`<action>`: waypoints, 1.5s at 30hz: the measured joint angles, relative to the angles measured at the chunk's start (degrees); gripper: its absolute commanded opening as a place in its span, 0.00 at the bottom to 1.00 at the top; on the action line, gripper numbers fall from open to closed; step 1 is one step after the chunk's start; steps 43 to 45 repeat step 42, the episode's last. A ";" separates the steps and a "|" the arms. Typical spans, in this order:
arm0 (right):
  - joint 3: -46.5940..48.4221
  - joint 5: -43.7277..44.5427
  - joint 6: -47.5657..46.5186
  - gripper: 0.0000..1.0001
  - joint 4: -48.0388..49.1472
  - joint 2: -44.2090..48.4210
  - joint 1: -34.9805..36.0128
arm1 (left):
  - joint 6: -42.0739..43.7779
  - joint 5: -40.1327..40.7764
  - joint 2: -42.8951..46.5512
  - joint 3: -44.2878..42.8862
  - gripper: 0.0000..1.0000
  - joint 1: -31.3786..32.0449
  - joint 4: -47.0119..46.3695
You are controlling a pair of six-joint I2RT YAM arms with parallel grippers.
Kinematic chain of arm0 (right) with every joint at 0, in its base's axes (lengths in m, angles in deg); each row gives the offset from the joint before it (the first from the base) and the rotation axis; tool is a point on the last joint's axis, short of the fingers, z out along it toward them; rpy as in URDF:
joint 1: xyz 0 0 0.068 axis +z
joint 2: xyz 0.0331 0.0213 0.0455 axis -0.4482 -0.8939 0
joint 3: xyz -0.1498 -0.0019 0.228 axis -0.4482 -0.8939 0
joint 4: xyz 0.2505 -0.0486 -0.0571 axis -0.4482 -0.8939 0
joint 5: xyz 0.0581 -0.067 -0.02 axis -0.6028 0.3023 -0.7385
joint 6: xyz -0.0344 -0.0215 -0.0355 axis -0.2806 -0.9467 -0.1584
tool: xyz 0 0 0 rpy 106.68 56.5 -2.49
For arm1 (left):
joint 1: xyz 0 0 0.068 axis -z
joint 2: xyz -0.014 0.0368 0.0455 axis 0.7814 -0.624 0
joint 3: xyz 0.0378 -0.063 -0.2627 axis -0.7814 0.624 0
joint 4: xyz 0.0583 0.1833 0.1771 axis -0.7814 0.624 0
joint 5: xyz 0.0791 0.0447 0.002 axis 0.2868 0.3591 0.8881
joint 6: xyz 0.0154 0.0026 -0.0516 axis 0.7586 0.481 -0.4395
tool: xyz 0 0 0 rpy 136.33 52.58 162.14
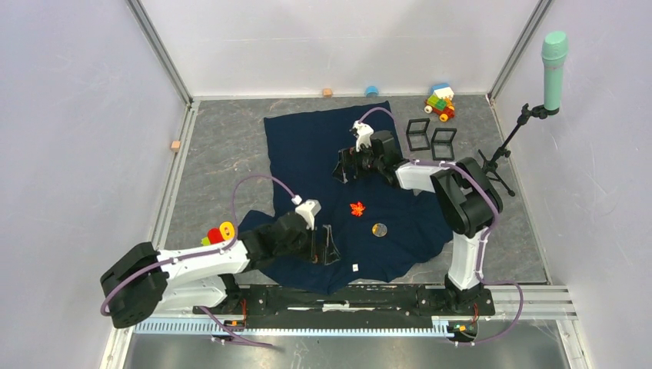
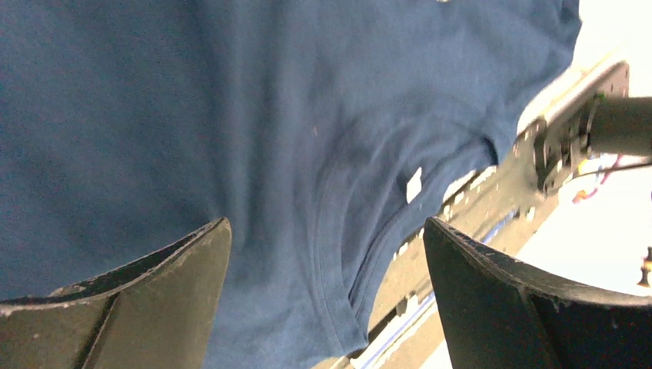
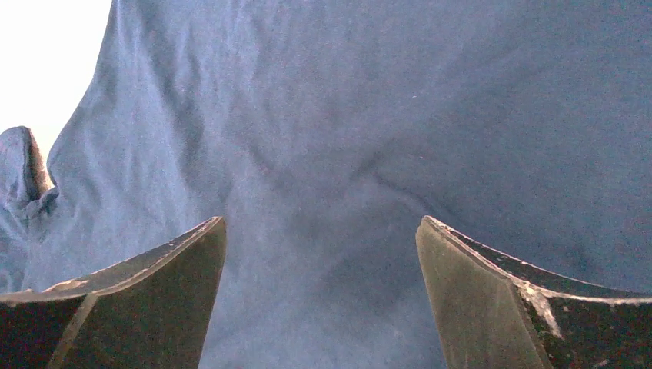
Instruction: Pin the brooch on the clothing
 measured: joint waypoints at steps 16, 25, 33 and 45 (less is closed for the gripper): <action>-7.45 10.01 -7.37 0.98 -19.37 31.76 -16.79 | 7.72 -5.33 -4.11 -27.23 1.00 -41.57 20.28; -15.15 28.83 -12.11 0.98 -28.09 59.84 -21.07 | 18.34 3.02 8.15 -36.89 1.00 -55.19 28.96; -34.05 37.16 -14.16 0.98 -16.87 80.06 -21.03 | 26.01 11.72 22.95 -30.23 1.00 -55.15 25.81; -36.59 39.60 -14.58 0.98 -14.56 81.59 -21.05 | 28.02 14.67 22.27 -28.70 1.00 -55.15 25.90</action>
